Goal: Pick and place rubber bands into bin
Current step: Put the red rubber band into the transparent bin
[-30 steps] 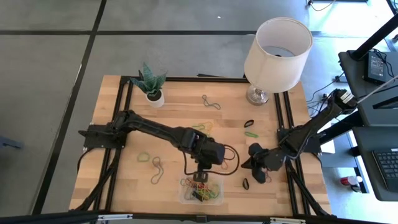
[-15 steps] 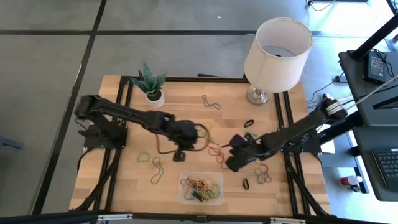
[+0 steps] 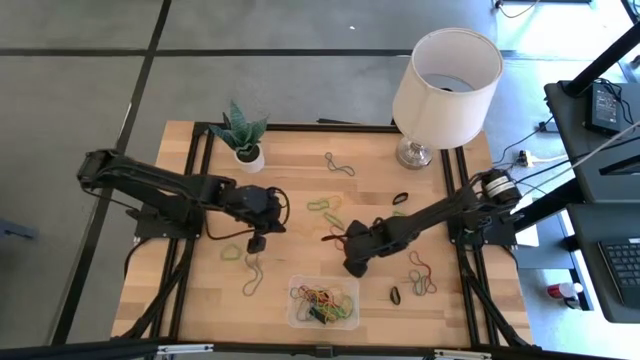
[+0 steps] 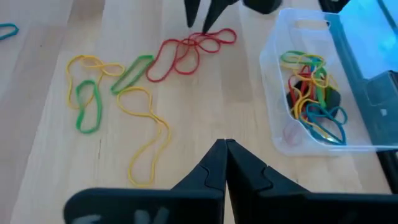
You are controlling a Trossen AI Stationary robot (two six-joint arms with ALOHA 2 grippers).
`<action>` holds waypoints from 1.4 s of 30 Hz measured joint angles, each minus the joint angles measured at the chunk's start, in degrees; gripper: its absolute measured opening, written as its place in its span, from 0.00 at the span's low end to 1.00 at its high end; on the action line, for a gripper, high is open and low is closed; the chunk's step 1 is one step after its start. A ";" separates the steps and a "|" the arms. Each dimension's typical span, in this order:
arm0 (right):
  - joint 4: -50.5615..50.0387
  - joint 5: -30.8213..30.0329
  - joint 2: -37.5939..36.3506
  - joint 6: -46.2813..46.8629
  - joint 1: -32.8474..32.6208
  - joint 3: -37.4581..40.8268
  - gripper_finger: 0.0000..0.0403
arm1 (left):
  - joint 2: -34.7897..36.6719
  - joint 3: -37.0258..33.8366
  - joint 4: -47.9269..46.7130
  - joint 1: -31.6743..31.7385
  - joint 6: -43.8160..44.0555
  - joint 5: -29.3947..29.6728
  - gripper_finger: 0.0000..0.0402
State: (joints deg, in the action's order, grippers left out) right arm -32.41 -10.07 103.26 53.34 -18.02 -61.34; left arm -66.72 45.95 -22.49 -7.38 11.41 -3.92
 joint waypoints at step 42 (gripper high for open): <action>12.92 0.70 -0.87 -23.71 1.96 8.63 0.31 | 2.10 -1.35 2.16 -1.60 13.49 8.99 0.01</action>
State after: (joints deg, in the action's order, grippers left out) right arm -19.48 -9.37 102.40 29.63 -16.06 -52.71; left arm -64.62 44.60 -20.33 -8.97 24.90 5.07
